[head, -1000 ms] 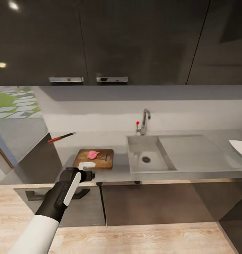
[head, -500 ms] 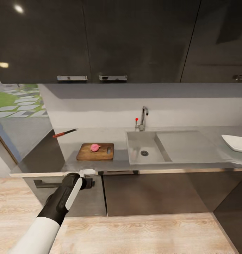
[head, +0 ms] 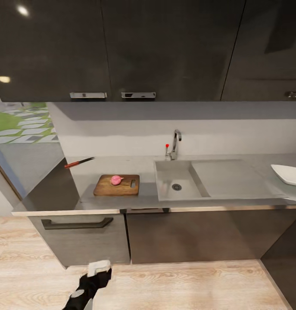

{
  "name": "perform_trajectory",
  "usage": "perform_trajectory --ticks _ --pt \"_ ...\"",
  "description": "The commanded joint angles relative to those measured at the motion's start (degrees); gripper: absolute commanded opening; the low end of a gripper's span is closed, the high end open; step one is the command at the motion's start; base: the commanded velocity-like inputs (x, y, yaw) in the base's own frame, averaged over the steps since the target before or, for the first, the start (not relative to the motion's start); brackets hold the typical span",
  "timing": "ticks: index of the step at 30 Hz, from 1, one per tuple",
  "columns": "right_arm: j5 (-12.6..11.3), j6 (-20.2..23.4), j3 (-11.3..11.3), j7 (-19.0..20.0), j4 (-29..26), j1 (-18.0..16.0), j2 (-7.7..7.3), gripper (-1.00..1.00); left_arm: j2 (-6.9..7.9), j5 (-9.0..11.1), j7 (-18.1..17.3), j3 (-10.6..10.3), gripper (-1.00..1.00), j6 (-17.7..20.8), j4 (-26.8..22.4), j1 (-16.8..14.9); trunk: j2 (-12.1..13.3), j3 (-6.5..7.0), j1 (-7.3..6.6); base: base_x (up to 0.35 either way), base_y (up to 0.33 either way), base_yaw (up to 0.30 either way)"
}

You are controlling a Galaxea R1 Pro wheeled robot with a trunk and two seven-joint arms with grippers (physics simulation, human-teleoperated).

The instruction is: In the kitchen, take the Vidalia onion out of the sink, dice it on the chopping board with the paring knife, put the diced onion into the bowl on the countertop, then place both the paring knife and the chopping board into the sink.

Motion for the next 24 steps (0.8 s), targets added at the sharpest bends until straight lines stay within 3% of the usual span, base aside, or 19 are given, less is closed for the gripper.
perform_trajectory --ticks 1,5,7,9,11,12,14,18,20,24 --pt "-0.12 -0.33 0.12 -0.25 -0.09 0.02 -0.11 1.0 0.05 -0.24 0.41 -0.26 1.0 -5.43 0.6 3.38 -0.11 -0.1 0.04 0.0 0.0 0.0" --pt "-0.12 -0.56 0.12 -0.18 -0.14 0.01 -0.27 1.0 0.05 -3.79 0.38 -0.28 1.0 -17.09 2.19 9.4 -0.11 -0.1 0.04 0.0 0.0 0.0" --pt "-0.06 -0.93 0.12 -0.17 -0.24 0.02 -0.3 1.0 0.02 -7.1 0.45 -0.26 1.0 -25.5 4.46 12.4 -0.11 -0.1 0.04 0.0 0.0 0.0" --pt "0.03 -1.56 0.12 -0.13 -0.46 0.02 -0.32 1.0 0.01 -8.94 0.49 -0.26 1.0 -31.71 6.93 13.9 -0.11 -0.1 0.04 0.0 0.0 0.0" --pt "0.09 -2.08 0.12 -0.11 -0.66 0.02 -0.32 1.0 0.02 -9.66 0.51 -0.26 1.0 -35.54 8.97 14.52 -0.11 -0.1 0.04 0.0 0.0 0.0" --pt "0.22 -2.72 0.12 -0.09 -1.09 0.0 -0.36 1.0 0.04 -10.51 0.58 -0.26 1.0 -42.22 13.67 15.17 -0.11 -0.1 0.04 0.0 0.0 0.0" --pt "0.3 -2.86 0.12 -0.08 -2.4 0.01 -0.44 1.0 0.02 -10.87 0.61 -0.21 1.0 -47.42 17.68 15.44 -0.11 -0.1 0.04 0.0 0.0 0.0" --pt "0.38 -2.62 0.12 -0.21 -5.46 0.02 -0.49 1.0 0.1 -11.05 0.69 -0.16 1.0 -51.37 20.76 15.58 -0.11 -0.1 0.04 0.0 0.0 0.0" --pt "0.39 -2.0 0.12 -0.25 -6.84 -0.4 -1.4 1.0 1.02 -11.1 0.71 -0.17 1.0 -52.93 22.14 15.62 -0.11 -0.1 0.04 0.0 0.0 0.0" --pt "0.15 -1.85 0.12 -0.12 -6.84 -0.8 -2.8 1.0 1.47 -11.05 0.72 -0.14 1.0 -56.37 24.46 15.69 -0.11 -0.1 0.04 0.0 0.0 0.0"
